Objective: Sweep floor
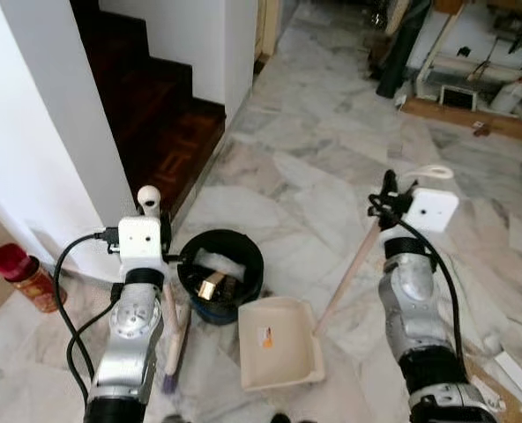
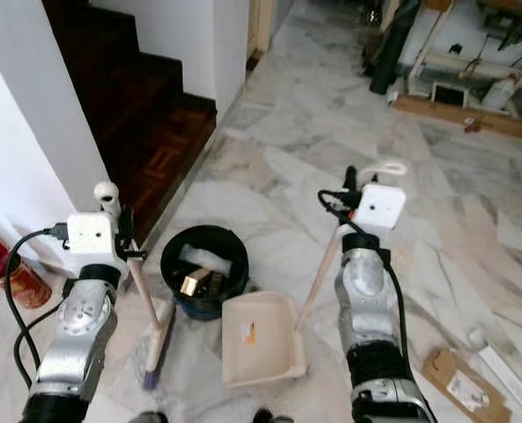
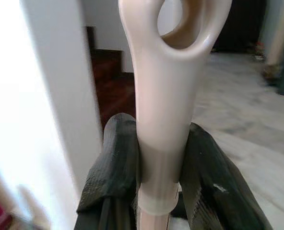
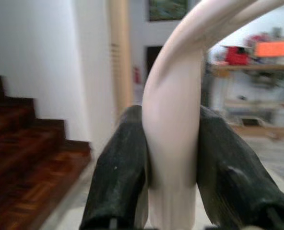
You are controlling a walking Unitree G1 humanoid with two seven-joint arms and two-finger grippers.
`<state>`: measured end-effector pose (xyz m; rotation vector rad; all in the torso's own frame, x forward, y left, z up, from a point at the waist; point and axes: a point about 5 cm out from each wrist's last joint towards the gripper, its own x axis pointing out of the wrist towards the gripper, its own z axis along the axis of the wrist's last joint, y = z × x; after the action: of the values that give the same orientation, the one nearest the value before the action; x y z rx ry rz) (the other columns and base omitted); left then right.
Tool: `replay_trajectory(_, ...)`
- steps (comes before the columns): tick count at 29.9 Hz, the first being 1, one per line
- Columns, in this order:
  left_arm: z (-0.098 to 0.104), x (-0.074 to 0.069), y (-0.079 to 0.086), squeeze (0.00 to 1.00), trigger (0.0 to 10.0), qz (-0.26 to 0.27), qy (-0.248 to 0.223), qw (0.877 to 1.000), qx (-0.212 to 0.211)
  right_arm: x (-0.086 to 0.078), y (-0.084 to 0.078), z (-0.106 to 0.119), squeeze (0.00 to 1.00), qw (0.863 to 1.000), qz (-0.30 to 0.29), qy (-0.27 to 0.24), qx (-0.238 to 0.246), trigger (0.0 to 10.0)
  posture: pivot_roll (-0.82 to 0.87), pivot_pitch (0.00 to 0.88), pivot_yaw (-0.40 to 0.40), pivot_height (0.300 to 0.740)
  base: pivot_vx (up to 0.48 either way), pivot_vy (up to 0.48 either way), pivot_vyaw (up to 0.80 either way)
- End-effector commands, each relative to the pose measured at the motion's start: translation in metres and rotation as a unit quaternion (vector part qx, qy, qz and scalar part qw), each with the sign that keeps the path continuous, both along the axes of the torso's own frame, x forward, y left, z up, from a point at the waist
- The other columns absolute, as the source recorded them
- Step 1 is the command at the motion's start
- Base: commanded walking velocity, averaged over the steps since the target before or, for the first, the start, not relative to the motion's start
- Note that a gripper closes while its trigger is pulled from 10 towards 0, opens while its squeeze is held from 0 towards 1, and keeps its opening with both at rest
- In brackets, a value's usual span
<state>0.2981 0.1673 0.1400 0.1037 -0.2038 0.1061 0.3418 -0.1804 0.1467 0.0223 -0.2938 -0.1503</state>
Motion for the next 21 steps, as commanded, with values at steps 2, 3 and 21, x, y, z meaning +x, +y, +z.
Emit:
replay_trajectory(2, 0.0092, 0.0004, -0.0041, 0.0, 10.0, -0.005, -0.023, 1.0, 0.008, 0.0004, -0.003, 0.0043, 0.0, 1.0, -0.003, -0.004, 0.005, 10.0, 0.11, 0.09, -0.08, 0.74, 0.0, 0.0, 0.0)
replay_trajectory(3, 0.0092, 0.0004, -0.0041, 0.0, 10.0, -0.005, -0.022, 1.0, 0.008, 0.0005, -0.0034, 0.0044, 0.0, 1.0, -0.003, -0.004, 0.005, 10.0, 0.12, 0.089, -0.081, 0.74, 0.0, 0.0, 0.0)
replay_trajectory(21, 0.0068, -0.0005, -0.0043, 0.0, 10.0, -0.006, -0.017, 1.0, 0.013, 0.0012, -0.0038, 0.0027, 0.0, 1.0, -0.001, 0.006, 0.002, 10.0, 0.11, 0.09, -0.088, 0.74, 0.0, 0.0, 0.0)
